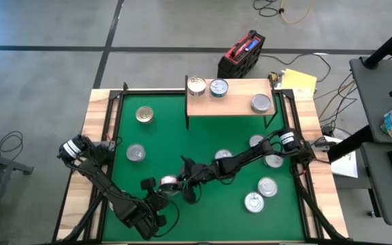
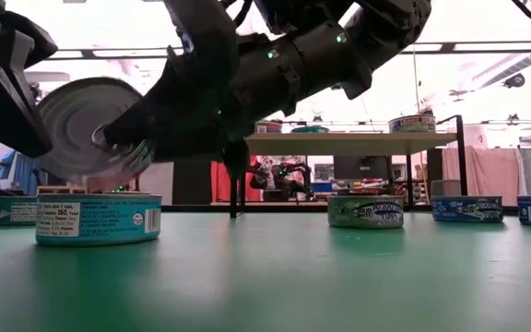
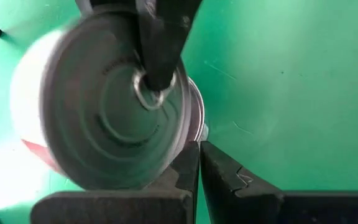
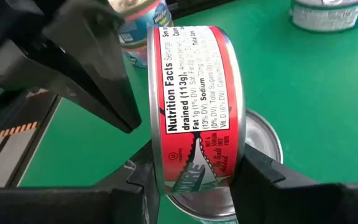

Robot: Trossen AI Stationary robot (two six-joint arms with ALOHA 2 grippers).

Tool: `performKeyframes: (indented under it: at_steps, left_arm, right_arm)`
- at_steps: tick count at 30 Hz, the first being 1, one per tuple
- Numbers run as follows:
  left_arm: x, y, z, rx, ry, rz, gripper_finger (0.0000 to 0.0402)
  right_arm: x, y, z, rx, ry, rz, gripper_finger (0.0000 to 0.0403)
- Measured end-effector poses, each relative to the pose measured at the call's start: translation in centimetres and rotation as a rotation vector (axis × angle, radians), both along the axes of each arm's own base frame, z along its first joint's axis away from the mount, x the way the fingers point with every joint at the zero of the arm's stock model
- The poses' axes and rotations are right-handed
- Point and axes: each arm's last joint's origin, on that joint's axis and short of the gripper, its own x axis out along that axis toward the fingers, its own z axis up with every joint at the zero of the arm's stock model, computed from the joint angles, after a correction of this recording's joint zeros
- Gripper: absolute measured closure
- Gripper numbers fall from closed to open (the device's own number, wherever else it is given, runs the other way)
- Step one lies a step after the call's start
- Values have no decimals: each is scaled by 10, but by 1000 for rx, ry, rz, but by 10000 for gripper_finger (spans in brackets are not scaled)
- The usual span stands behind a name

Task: Stack canned seafood by type on shelf
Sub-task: Put the red tuna can on the shelf

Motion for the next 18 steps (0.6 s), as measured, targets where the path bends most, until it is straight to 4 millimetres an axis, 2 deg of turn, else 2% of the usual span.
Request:
performKeyframes:
  at_steps: [5, 10, 14, 18]
  left_arm:
    - [-1, -1, 1, 16, -8, -5, 402]
    - [0, -3, 11, 51, -22, -12, 402]
    - [2, -6, 27, 134, -58, -45, 402]
    - [5, -7, 41, 247, -97, -87, 402]
  right_arm:
    - [-5, -1, 11, -20, -6, 10, 270]
    - [-16, -8, 28, -51, 45, 6, 270]
    - [-36, -18, 43, -79, 73, -1, 270]
    - [-67, -29, 58, -63, 55, -18, 270]
